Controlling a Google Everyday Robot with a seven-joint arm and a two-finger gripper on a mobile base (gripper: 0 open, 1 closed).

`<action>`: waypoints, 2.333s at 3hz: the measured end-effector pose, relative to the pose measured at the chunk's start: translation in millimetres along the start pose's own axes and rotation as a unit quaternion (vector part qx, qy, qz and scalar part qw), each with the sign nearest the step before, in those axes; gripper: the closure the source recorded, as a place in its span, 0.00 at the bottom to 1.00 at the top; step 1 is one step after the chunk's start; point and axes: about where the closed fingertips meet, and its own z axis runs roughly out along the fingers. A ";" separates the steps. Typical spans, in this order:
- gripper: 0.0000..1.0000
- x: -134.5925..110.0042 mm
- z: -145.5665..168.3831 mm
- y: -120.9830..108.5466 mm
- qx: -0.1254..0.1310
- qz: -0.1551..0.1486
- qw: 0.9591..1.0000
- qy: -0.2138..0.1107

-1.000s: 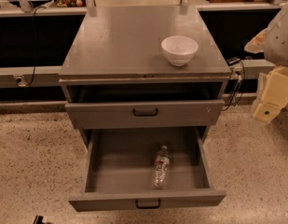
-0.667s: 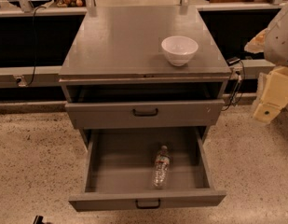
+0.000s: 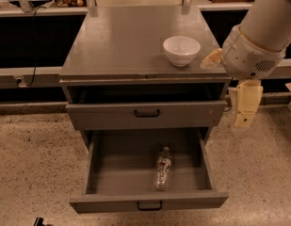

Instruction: Pick water bottle from middle drawer and place on counter

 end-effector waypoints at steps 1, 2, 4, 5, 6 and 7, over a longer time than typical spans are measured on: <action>0.00 -1.0 1.2 -2.3 0.003 -0.046 0.999 -0.001; 0.00 -16.6 33.3 -4.3 -0.030 -0.057 0.997 0.051; 0.00 24.1 71.8 -23.1 -0.021 -0.102 0.980 0.169; 0.00 24.2 71.3 -23.0 -0.021 -0.101 0.980 0.169; 0.00 26.9 98.8 -27.6 -0.015 -0.121 0.982 0.147; 0.00 26.9 175.6 -4.9 -0.027 -0.199 0.975 0.095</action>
Offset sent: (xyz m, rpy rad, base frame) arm 0.0387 -0.0024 -0.0720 -0.5716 0.0725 0.0714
